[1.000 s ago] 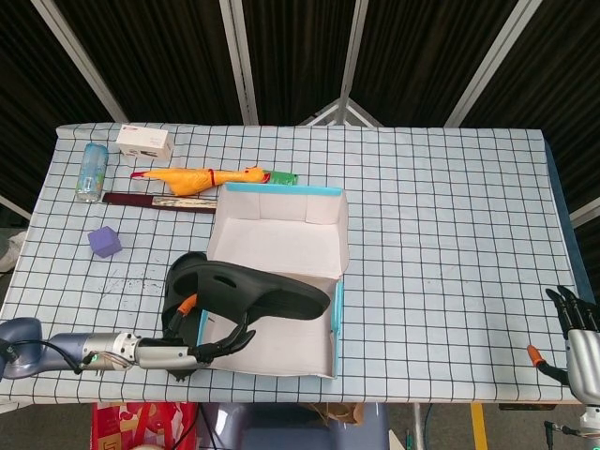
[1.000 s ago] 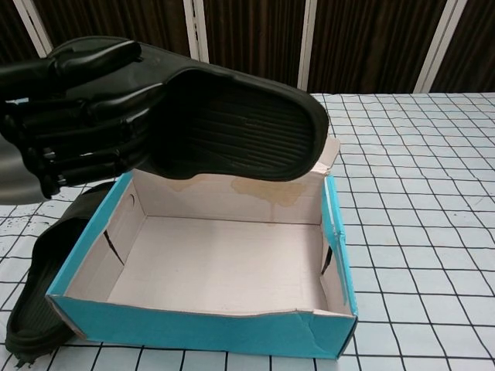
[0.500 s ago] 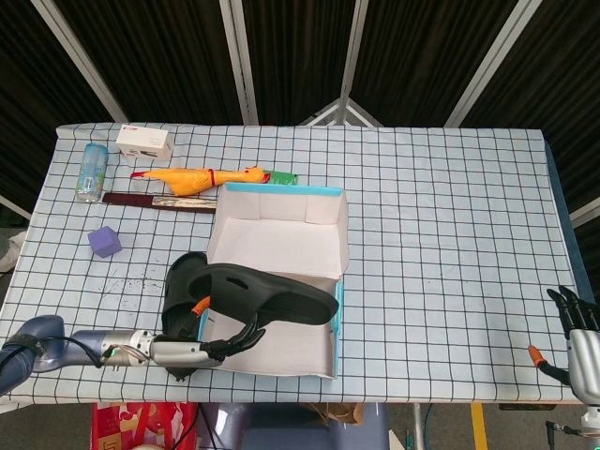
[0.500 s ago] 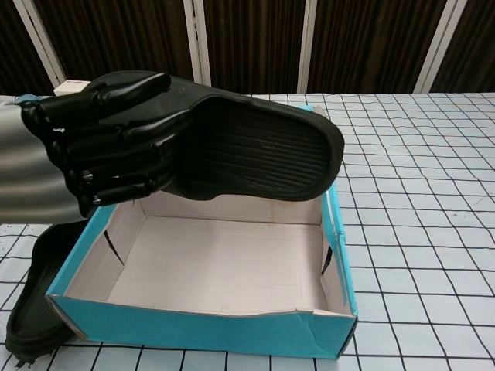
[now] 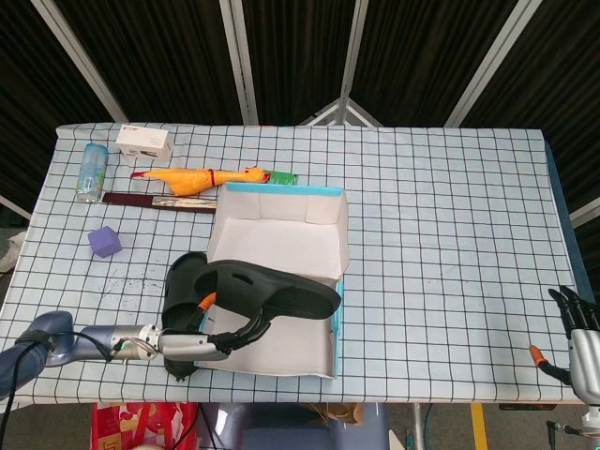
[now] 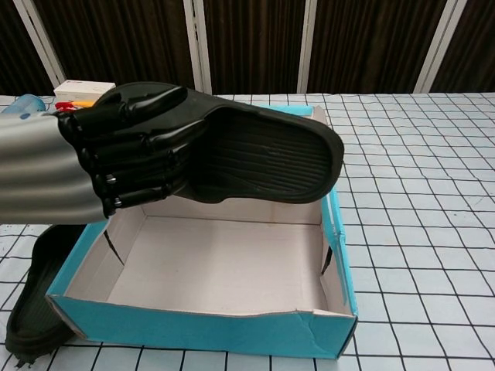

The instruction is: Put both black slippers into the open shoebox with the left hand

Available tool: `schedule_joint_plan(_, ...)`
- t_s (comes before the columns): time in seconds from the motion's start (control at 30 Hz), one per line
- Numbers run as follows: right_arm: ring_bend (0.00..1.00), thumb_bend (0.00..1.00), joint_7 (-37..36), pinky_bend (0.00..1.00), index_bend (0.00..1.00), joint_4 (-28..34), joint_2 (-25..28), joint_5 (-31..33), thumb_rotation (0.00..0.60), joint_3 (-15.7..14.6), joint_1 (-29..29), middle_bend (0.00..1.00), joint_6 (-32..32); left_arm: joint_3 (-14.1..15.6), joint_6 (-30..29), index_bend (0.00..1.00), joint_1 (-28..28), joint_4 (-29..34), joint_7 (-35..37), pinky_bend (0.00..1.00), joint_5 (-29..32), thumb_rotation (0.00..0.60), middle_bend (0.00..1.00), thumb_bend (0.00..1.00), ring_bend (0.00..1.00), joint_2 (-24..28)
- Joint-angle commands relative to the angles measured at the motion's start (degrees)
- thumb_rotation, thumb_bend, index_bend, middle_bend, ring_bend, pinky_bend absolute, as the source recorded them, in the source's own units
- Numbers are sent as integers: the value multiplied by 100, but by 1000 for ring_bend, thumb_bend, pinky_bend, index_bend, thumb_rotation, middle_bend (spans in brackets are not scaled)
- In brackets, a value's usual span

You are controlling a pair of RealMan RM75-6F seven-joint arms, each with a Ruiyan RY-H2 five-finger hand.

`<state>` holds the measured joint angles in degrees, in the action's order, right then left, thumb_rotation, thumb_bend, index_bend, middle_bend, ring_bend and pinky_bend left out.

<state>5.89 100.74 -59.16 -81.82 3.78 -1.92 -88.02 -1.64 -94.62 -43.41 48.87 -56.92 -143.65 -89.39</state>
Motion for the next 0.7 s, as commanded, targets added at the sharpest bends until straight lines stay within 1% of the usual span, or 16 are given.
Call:
schedule_joint_plan(0.03, 167, 253, -5, 137, 138, -3, 1, 6, 600, 1, -1, 118, 1, 89, -44, 591, -27, -177, 43, 158, 60, 600, 566, 525, 111, -116)
schedule_joint_plan(0.2, 167, 254, -16, 137, 138, -2, 6, 3, 600, 1, 0, 118, 3, 198, -34, 594, -64, -427, 88, 158, 166, 600, 568, 525, 111, -241)
schedule_joint_plan(0.33, 167, 254, -31, 137, 139, -3, 10, 5, 600, 3, -5, 118, -6, 292, -83, 598, -95, -512, 80, 158, 205, 600, 568, 525, 111, -306)
schedule_joint_plan(0.7, 167, 254, -77, 137, 139, -6, 24, 8, 600, 6, -14, 118, -15, 439, -196, 603, -231, -933, 222, 158, 437, 600, 569, 525, 112, -583)
